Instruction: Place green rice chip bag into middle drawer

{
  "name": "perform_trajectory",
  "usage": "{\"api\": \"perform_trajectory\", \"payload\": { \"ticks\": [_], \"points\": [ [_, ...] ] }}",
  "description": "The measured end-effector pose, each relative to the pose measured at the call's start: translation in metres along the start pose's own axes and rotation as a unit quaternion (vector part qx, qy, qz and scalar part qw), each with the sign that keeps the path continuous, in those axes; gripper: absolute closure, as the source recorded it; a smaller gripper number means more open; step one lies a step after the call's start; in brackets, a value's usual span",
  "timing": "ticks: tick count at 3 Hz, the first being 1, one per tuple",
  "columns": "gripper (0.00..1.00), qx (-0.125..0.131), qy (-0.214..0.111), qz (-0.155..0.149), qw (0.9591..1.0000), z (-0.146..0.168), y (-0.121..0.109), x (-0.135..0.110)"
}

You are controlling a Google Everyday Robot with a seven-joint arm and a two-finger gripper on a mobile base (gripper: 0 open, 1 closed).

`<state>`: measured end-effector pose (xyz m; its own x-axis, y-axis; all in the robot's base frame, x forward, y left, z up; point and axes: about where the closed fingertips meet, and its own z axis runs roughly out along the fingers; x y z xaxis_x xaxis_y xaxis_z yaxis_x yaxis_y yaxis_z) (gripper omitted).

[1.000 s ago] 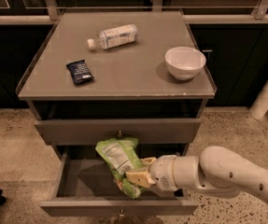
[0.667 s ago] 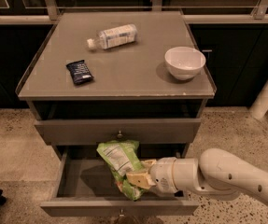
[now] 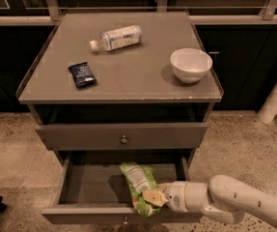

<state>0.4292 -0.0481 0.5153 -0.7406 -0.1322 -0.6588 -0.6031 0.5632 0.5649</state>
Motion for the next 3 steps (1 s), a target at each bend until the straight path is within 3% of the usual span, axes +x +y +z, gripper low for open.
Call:
{"api": "perform_trajectory", "payload": {
  "ticks": [1, 3],
  "points": [
    [1.00, -0.003, 0.006, 0.043, 0.9991, 0.0183, -0.0335, 0.0264],
    [0.59, -0.003, 0.006, 0.043, 0.9991, 0.0181, -0.0333, 0.0261]
  ]
}}
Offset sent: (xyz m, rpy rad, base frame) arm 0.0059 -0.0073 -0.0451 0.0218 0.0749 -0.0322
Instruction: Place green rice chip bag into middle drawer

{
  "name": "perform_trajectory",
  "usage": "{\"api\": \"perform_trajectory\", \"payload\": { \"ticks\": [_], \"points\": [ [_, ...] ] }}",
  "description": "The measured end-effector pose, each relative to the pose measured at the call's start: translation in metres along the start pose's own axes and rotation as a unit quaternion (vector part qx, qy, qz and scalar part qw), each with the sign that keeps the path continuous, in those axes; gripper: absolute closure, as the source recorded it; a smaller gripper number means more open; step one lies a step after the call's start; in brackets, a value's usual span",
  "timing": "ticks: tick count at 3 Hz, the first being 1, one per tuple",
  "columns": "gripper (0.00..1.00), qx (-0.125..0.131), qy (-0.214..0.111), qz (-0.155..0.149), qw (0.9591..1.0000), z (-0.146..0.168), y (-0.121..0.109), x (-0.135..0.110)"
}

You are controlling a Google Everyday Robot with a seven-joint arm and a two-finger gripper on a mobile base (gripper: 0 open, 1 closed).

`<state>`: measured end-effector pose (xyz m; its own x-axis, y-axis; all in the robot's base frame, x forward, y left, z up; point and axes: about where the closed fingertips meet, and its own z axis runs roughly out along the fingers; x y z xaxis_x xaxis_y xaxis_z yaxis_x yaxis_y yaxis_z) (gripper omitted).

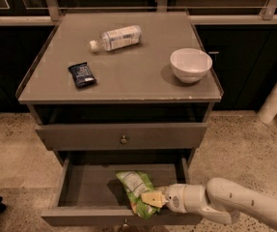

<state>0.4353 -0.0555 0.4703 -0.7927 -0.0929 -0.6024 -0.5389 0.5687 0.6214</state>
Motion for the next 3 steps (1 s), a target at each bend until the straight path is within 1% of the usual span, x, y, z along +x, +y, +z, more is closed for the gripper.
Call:
{"api": "perform_trajectory", "payload": {
  "ticks": [2, 3],
  "points": [
    [0.13, 0.000, 0.000, 0.000, 1.0000, 0.0000, 0.0000, 0.0000],
    [0.00, 0.000, 0.000, 0.000, 1.0000, 0.0001, 0.0001, 0.0000]
  ]
}}
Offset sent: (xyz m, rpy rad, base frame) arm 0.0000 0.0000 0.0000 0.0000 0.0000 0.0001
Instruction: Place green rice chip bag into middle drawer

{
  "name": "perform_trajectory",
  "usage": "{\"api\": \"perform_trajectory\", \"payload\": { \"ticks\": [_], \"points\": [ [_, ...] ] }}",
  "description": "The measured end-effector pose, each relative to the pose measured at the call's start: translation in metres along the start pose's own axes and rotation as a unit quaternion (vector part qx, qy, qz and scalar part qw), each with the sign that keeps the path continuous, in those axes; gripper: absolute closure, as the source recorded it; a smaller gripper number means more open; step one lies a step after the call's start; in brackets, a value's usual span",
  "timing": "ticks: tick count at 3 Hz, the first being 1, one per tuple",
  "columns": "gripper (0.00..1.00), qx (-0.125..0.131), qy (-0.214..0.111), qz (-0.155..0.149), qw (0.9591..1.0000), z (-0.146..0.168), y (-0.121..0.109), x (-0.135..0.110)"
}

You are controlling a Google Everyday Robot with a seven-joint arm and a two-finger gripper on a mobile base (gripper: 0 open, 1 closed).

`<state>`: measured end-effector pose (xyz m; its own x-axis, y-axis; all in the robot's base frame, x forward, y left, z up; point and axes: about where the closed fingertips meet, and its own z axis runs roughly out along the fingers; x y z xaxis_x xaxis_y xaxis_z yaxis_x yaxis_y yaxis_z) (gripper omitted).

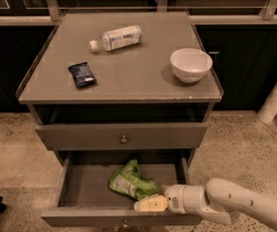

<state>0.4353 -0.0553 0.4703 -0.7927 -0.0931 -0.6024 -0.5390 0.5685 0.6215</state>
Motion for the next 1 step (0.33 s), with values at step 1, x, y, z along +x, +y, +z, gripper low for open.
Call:
{"api": "perform_trajectory", "payload": {
  "ticks": [1],
  "points": [
    [0.00, 0.000, 0.000, 0.000, 1.0000, 0.0000, 0.0000, 0.0000]
  ]
}}
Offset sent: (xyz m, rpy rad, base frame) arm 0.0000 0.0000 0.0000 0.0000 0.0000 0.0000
